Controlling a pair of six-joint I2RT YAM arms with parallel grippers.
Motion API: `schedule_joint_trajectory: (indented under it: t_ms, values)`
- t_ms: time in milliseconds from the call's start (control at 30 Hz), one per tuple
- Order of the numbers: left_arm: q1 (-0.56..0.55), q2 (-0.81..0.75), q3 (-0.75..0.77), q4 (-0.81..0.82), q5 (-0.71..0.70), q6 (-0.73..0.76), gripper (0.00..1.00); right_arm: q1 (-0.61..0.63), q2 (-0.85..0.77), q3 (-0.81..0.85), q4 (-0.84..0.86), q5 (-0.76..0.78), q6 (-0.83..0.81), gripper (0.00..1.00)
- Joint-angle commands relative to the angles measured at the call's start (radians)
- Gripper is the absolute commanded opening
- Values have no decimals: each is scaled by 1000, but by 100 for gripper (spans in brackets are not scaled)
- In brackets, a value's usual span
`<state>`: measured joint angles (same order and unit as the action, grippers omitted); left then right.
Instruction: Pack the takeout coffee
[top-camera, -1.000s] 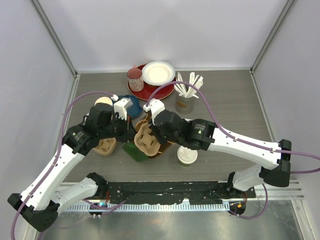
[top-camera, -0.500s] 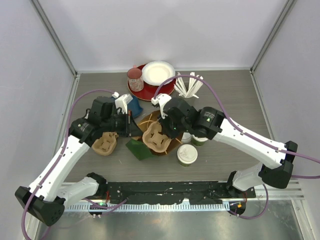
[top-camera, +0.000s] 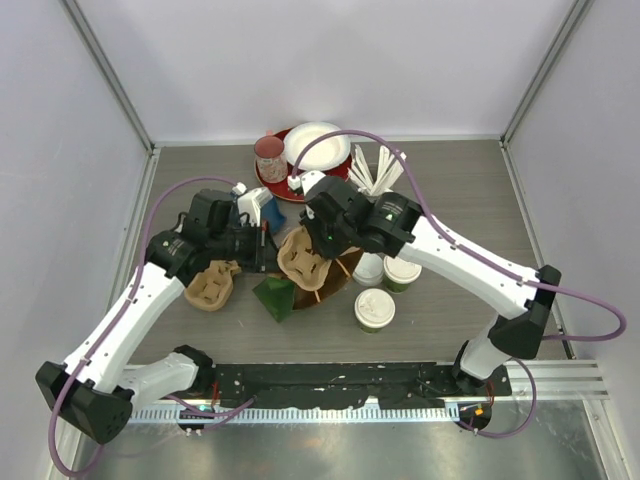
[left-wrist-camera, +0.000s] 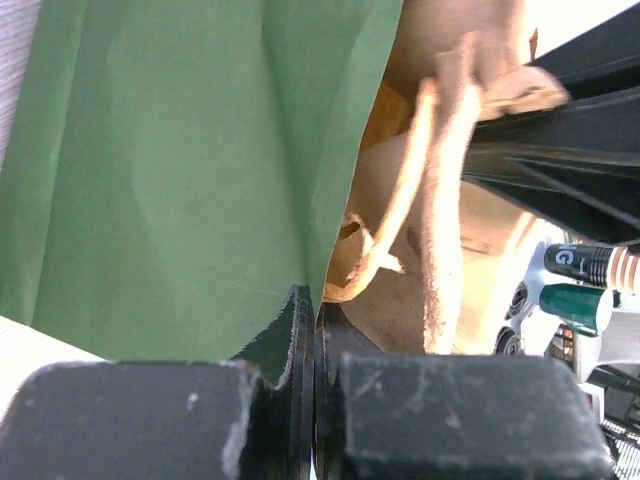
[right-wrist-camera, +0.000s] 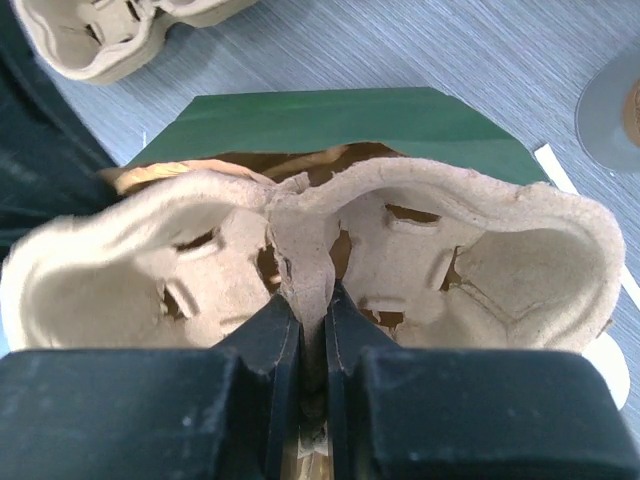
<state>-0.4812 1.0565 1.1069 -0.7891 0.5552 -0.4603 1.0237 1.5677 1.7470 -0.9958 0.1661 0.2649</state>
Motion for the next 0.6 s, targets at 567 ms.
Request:
schedule_joint_trajectory:
  t_ms: [567]
  values:
    - [62, 28, 48, -45, 114, -40, 0, 9, 20, -205, 109, -2, -30, 1]
